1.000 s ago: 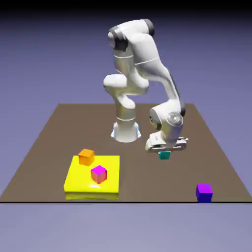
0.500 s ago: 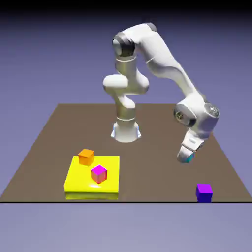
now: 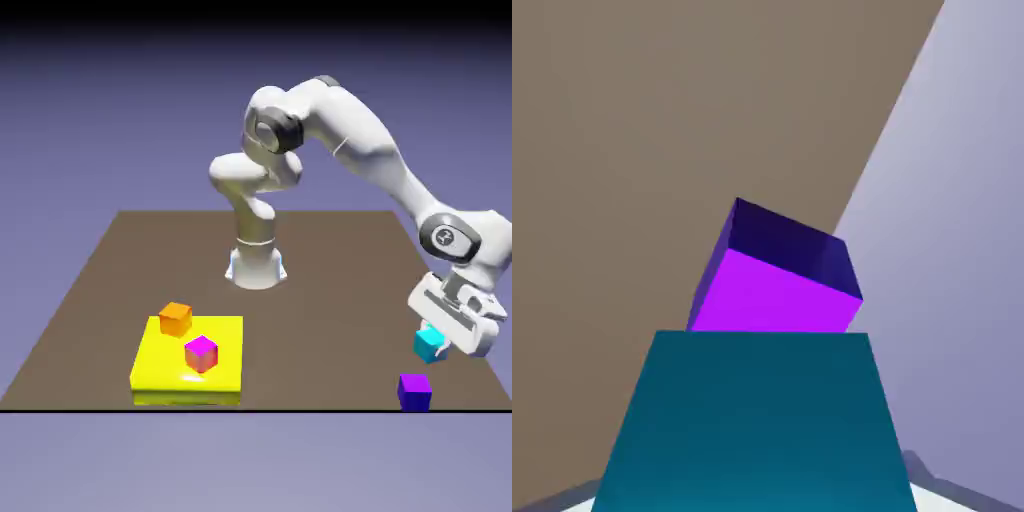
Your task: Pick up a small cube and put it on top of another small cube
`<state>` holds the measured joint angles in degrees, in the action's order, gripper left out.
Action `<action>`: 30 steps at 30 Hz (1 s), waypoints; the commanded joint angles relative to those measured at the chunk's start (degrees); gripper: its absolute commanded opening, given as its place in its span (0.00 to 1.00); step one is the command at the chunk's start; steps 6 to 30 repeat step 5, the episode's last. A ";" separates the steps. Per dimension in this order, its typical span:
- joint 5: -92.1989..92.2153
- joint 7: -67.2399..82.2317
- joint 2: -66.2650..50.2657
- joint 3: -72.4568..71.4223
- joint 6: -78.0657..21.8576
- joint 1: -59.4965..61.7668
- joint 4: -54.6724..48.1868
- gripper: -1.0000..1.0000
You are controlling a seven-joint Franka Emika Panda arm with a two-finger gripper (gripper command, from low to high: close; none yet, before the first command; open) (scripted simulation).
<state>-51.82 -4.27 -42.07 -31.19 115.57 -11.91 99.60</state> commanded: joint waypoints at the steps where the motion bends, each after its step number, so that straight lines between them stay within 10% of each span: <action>1: -1.21 -0.69 -1.28 0.78 1.38 0.01 0.21 0.00; 2: -1.21 -0.69 -1.29 0.78 1.38 0.01 0.21 1.00; 30: 2.24 1.34 2.86 -1.74 -2.93 -0.04 -0.46 1.00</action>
